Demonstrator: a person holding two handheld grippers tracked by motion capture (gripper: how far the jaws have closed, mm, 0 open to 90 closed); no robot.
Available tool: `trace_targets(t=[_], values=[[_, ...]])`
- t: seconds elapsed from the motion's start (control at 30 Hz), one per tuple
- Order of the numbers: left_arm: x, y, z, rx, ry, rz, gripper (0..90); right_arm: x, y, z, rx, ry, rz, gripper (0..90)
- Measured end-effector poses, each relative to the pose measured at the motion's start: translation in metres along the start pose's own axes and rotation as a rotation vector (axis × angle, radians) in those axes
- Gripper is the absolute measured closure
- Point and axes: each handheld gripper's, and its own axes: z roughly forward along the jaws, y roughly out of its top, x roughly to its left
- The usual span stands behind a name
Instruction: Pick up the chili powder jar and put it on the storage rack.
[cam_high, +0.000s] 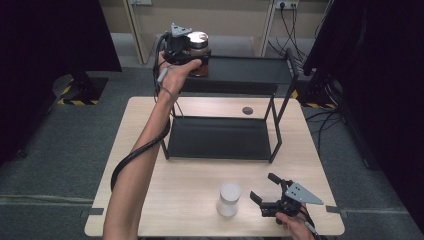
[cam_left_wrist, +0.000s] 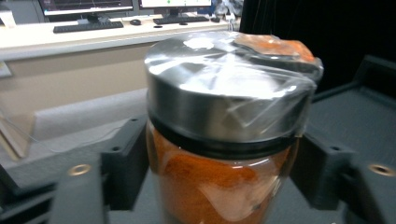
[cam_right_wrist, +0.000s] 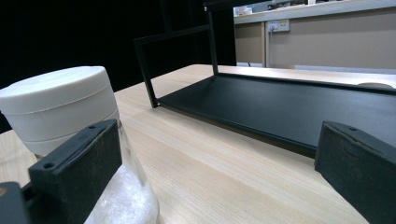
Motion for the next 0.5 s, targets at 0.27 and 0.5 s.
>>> trace_targets(t=[0.27,0.5], values=[[-0.0038,-0.0049,-0.0025,-0.011,0.012,-0.007,6.9,0.0003,0.0002,-0.0006,-0.002,-0.001,-0.003,0.9],[-0.008,-0.0036,-0.0099,-0.006,0.021,-0.006,0.1,0.0005,0.0003,-0.0007,-0.001,-0.001,-0.005,0.9]])
